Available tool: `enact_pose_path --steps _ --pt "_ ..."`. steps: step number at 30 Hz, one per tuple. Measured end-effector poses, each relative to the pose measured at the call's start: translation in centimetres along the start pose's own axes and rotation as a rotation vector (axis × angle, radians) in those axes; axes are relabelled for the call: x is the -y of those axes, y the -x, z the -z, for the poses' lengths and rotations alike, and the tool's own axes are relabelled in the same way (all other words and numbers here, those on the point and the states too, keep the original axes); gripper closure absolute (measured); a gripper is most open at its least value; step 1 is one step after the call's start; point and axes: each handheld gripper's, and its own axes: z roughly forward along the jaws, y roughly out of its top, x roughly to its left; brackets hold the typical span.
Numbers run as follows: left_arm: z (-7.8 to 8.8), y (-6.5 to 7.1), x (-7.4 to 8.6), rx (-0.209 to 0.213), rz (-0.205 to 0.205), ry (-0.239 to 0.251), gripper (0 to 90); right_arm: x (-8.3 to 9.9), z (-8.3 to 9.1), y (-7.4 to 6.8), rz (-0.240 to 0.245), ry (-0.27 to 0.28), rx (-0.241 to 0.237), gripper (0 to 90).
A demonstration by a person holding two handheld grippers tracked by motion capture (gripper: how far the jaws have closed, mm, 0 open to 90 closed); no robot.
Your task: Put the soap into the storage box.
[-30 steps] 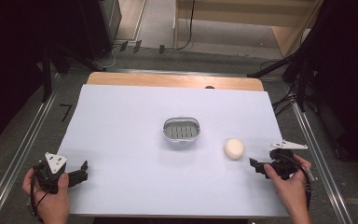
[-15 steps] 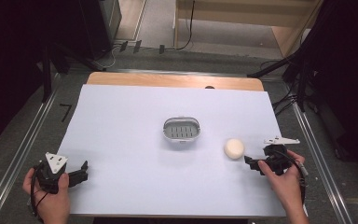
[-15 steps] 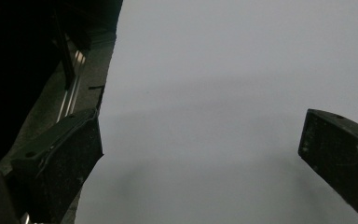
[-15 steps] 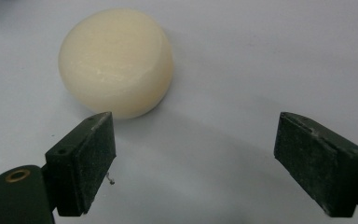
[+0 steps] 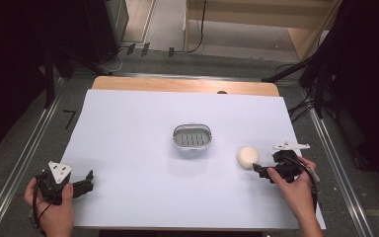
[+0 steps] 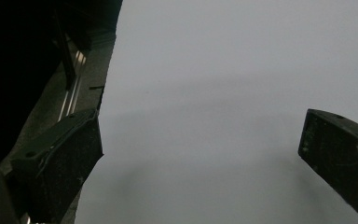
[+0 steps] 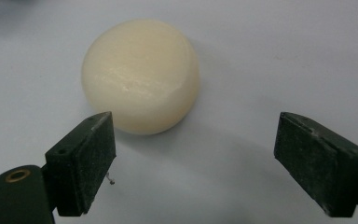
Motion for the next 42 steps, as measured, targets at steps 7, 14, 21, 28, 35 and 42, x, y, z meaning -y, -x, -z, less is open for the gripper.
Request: enact_pose_path --steps 7,14,21,28,35,42 --pt "0.0 0.0 0.0 0.0 -0.002 0.0 0.1 -0.4 -0.6 -0.5 0.003 -0.006 -0.015 12.9" --pt "0.0 0.0 0.0 0.001 0.0 0.0 0.1 -0.8 -1.1 -0.9 0.007 -0.004 -0.031 13.1" --pt "0.0 0.0 0.0 0.002 0.0 0.0 0.1 -1.1 -1.7 -1.6 0.016 -0.009 -0.039 13.2" --pt "0.0 0.0 0.0 0.002 0.0 0.0 0.1 -1.7 -2.3 -2.3 0.023 -0.019 -0.047 13.2" --pt "0.0 -0.1 0.0 0.003 0.001 0.0 0.1 -2.1 -2.9 -2.7 0.003 -0.025 -0.048 14.9" --pt "0.0 -0.1 0.0 0.003 0.003 -0.002 0.1 -2.5 -3.4 -3.2 -0.004 -0.034 -0.026 17.7"
